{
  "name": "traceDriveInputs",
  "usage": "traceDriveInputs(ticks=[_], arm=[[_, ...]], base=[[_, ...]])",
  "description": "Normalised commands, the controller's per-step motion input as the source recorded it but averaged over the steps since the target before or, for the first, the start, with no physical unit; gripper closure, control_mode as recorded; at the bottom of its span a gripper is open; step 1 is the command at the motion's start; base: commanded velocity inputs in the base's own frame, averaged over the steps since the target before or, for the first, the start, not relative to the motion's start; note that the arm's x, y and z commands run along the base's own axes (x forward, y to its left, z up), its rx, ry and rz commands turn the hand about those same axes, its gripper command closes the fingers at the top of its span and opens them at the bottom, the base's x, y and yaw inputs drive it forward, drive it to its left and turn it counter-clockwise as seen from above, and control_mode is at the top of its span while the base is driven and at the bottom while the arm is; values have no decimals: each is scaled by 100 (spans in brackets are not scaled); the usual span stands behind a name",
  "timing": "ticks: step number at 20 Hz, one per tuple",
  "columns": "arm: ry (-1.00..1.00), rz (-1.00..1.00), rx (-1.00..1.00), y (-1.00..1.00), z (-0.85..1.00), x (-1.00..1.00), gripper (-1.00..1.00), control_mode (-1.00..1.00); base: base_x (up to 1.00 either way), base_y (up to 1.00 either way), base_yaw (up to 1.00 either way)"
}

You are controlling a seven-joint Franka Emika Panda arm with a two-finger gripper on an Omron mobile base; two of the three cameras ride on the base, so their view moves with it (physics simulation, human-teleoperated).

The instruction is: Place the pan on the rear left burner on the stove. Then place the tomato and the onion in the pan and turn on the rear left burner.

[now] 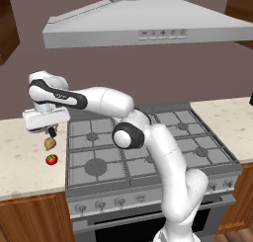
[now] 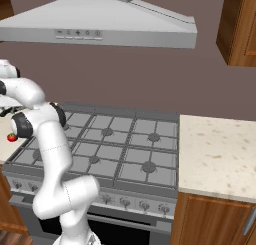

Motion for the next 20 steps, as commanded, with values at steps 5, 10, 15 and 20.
traceDriveInputs(ticks=[5, 10, 15, 20], arm=[[0, 5, 2, -86, 1, 0, 100, -100], [-2, 7, 1, -91, 2, 0, 100, -100], [-3, 4, 9, -100, 0, 0, 100, -100], [0, 0, 18, -86, 0, 0, 100, -100]], base=[[0, 0, 0], [0, 0, 0], [0, 0, 0], [0, 0, 0]])
